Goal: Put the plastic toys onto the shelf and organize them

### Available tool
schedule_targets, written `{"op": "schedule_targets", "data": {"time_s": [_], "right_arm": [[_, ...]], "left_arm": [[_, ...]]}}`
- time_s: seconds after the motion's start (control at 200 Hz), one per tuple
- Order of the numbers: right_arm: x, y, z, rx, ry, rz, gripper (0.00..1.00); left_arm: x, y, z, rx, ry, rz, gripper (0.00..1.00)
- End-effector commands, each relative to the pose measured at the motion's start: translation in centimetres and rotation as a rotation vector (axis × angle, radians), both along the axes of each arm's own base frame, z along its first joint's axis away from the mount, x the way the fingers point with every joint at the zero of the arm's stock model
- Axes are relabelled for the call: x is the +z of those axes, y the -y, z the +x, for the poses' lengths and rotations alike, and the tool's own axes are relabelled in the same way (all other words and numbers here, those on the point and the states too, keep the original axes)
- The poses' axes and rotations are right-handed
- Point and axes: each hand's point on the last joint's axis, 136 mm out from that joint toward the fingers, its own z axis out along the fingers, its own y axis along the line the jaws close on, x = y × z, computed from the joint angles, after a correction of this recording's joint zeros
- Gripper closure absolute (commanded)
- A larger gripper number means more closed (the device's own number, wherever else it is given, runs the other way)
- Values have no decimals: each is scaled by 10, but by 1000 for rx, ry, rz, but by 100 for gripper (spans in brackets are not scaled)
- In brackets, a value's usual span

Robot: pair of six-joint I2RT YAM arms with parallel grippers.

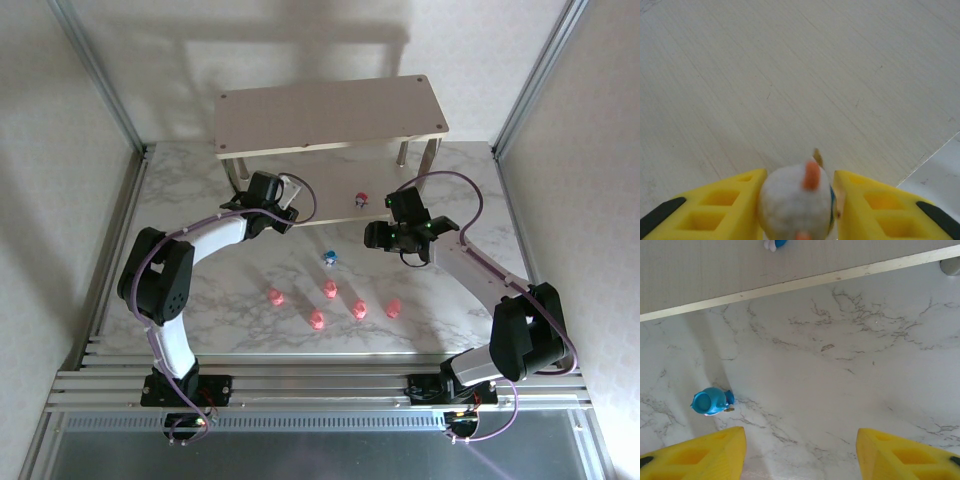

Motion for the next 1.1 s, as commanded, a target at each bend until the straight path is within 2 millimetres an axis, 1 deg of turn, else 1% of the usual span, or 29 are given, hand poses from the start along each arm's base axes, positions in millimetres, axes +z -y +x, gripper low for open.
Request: {"op": "schedule_targets", "data": {"time_s": [0.0, 0.165, 0.466, 0.551, 0.676, 0.786, 0.861, 0.961, 1.096], "right_arm": [[12, -5, 8, -9, 22, 36, 39], [14, -4, 9, -11, 23, 36, 39], [16, -4, 9, -11, 29, 37, 39], [16, -5, 9, -10, 29, 40, 39], [18, -5, 9, -8, 29, 40, 39], [19, -5, 9, -9, 34, 43, 39], [19, -6, 9, -9, 34, 47, 39], [18, -6, 9, -8, 33, 52, 39], [18, -6, 8, -8, 31, 53, 39]], "left_arm": [[8, -4, 7, 9, 20, 6, 59], [11, -6, 8, 21, 25, 6, 57], [13, -9, 8, 32, 34, 6, 59], [23, -11, 11, 56, 56, -25, 59], [45, -14, 14, 89, 98, -71, 59], [65, -20, 21, 140, 161, -91, 57], [72, -16, 23, 129, 177, -101, 55], [69, -9, 26, 95, 166, -88, 55], [55, 2, 26, 56, 119, -66, 55]]}}
